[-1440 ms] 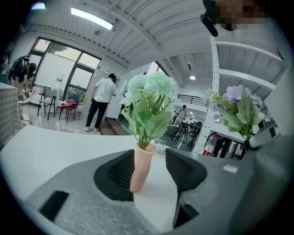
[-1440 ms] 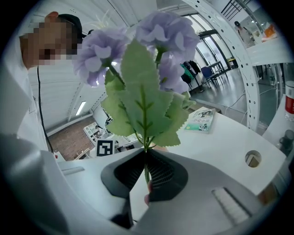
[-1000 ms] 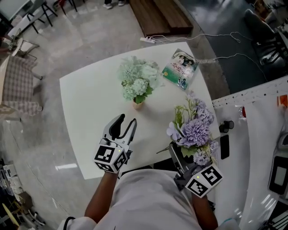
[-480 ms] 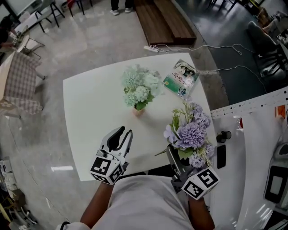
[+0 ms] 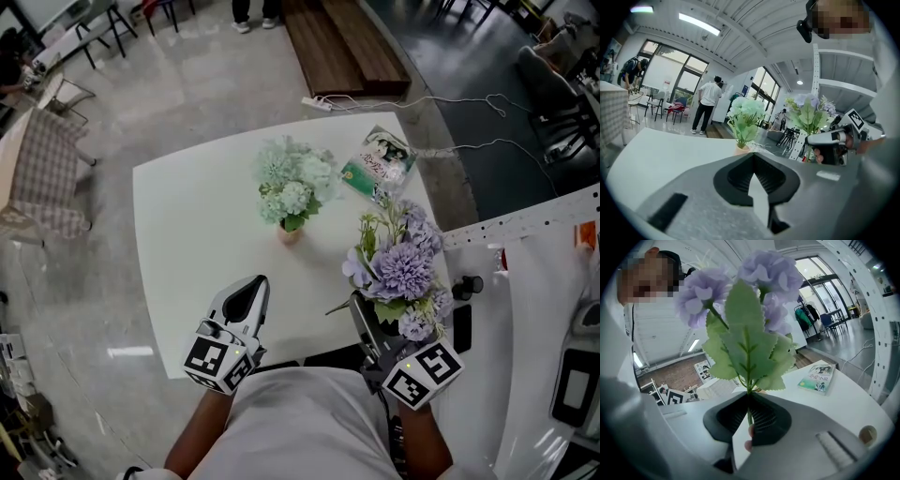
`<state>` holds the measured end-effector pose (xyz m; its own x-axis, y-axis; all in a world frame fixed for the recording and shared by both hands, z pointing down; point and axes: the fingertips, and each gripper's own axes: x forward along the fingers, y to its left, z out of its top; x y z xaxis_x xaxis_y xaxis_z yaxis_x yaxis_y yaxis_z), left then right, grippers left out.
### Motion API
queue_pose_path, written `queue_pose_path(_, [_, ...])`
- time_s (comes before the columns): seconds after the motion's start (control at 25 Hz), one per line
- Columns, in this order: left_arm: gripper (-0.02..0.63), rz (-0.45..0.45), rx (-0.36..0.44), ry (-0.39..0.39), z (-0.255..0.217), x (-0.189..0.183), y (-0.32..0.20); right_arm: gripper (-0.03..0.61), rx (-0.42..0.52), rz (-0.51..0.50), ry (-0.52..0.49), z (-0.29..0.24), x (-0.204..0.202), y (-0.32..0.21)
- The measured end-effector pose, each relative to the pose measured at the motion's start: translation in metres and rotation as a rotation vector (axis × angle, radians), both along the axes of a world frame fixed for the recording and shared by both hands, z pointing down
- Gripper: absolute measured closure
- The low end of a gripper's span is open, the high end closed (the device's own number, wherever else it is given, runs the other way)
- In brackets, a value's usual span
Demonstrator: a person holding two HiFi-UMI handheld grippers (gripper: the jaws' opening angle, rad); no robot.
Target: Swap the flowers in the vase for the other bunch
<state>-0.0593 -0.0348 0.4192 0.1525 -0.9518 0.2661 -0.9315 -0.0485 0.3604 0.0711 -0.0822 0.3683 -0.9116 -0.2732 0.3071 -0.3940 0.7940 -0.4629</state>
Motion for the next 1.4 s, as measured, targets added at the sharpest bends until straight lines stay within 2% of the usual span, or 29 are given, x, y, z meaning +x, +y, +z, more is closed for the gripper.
queue_pose_path(0.84, [0.617, 0.020, -0.022, 0.013, -0.005, -0.012, -0.003, 0.560, 0.046, -0.057, 0.007, -0.008, -0.023, -0.025])
queue_pose_path(1.4, [0.617, 0.048, -0.009, -0.013, -0.010, -0.014, -0.011, 0.560, 0.063, -0.060, 0.014, -0.007, -0.032, -0.032])
